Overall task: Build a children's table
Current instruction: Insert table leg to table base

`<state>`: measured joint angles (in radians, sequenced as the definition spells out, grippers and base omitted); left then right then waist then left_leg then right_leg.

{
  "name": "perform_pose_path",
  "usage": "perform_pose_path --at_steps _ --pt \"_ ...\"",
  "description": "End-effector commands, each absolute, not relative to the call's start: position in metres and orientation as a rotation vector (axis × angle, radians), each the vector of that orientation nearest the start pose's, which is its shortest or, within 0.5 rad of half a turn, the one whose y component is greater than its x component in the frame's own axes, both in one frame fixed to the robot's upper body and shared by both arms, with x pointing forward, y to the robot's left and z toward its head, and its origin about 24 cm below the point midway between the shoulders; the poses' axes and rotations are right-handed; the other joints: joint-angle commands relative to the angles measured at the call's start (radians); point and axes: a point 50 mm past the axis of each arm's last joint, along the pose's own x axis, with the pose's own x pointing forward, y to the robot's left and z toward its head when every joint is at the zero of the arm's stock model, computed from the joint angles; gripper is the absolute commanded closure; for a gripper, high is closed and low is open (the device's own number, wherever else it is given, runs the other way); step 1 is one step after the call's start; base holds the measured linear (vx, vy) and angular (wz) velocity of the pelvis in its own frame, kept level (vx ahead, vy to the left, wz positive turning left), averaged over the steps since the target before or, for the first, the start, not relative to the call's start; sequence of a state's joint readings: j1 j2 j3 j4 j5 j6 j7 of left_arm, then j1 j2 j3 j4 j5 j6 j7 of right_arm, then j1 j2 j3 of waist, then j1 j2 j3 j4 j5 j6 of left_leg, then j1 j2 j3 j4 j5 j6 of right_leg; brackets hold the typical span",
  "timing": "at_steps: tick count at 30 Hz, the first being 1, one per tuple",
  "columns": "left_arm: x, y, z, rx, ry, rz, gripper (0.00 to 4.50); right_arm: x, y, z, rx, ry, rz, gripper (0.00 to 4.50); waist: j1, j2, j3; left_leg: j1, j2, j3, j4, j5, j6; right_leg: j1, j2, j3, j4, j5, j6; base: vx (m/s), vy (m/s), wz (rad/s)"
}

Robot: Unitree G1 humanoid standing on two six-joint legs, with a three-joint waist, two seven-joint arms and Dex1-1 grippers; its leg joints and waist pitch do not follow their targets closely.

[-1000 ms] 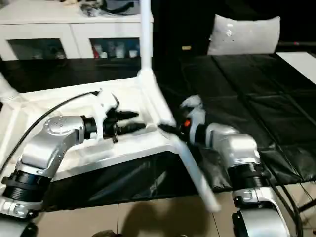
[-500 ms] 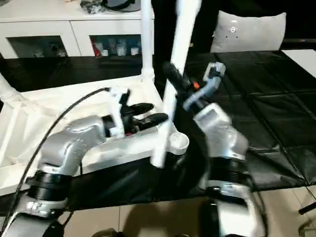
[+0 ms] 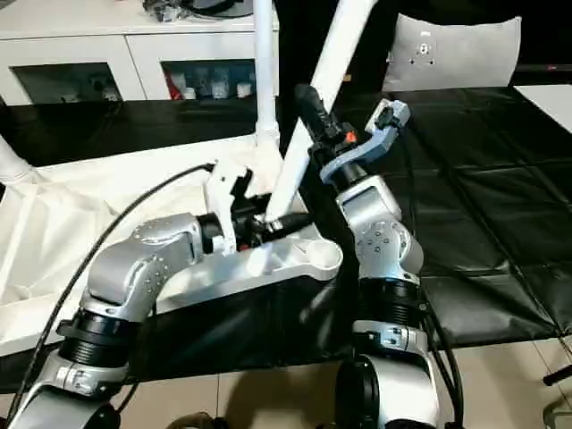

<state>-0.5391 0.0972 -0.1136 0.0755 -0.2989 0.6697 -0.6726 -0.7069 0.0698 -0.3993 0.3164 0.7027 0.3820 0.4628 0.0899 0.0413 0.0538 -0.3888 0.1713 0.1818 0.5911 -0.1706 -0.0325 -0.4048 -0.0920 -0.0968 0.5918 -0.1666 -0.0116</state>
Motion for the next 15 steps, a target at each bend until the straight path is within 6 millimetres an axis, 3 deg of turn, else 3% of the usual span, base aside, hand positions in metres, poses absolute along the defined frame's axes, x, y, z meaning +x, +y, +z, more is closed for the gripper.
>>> perform_pose_path --at_steps 1,15 --pt "0.3136 0.0663 0.1197 -0.139 0.223 -0.987 1.57 0.3595 -0.1225 0.1716 0.885 -0.259 0.598 2.85 0.0 0.0 -0.069 0.023 0.055 -0.024 -0.082 -0.262 -0.017 0.045 -0.065 0.052 -0.076 -0.292 -0.145 0.0 0.0 0.0" --pt "0.316 0.0687 0.1167 -0.148 0.233 -0.945 2.79 0.3619 -0.1233 0.1716 0.869 -0.25 0.586 2.85 0.001 -0.003 -0.069 0.021 0.054 -0.022 -0.08 -0.249 -0.009 0.046 -0.066 0.052 -0.076 -0.298 -0.147 0.0 0.0 0.0"
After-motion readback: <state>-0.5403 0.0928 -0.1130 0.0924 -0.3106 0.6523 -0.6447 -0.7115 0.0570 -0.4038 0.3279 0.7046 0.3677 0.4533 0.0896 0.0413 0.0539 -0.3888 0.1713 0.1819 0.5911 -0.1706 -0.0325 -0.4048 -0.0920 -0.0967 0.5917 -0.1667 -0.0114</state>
